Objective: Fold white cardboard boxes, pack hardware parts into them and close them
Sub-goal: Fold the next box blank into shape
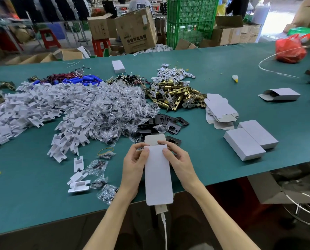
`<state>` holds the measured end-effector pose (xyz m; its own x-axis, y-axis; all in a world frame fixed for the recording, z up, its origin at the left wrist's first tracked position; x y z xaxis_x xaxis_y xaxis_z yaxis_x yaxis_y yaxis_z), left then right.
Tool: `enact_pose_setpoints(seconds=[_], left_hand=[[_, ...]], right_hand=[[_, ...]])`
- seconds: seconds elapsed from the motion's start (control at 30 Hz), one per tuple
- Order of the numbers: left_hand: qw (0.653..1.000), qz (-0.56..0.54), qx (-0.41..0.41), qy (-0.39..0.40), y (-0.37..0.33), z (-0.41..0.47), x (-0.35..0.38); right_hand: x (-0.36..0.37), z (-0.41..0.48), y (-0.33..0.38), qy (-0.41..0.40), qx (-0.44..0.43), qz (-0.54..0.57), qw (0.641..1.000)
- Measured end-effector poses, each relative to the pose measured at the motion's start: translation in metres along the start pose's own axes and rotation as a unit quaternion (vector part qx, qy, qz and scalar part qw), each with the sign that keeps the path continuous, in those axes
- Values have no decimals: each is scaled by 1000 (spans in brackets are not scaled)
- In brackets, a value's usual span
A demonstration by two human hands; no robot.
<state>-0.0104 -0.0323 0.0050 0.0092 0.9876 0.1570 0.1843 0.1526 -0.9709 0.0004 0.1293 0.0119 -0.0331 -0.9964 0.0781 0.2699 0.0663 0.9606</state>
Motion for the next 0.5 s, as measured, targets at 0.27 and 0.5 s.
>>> enact_pose_setpoints(seconds=[0.27,0.5], left_hand=[[1000,-6,7,-19,2,1,-4],[1000,-2,-11,12,5,3,-1]], right_hand=[[-3,1,1,-12,-7,-18,1000],[-4,-1,5,-20,-2,14,1000]])
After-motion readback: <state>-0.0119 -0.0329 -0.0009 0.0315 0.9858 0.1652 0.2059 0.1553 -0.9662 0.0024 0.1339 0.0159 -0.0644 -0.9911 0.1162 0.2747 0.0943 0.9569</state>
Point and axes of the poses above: each hand's wrist, its own z-axis towards the middle knuckle, its own x-axis out of the palm, y = z × x, the point moved 6 cm from there along z, towards the middle knuckle, and after that the axes turned 13 degrees about -x, right-handed, at the moved point
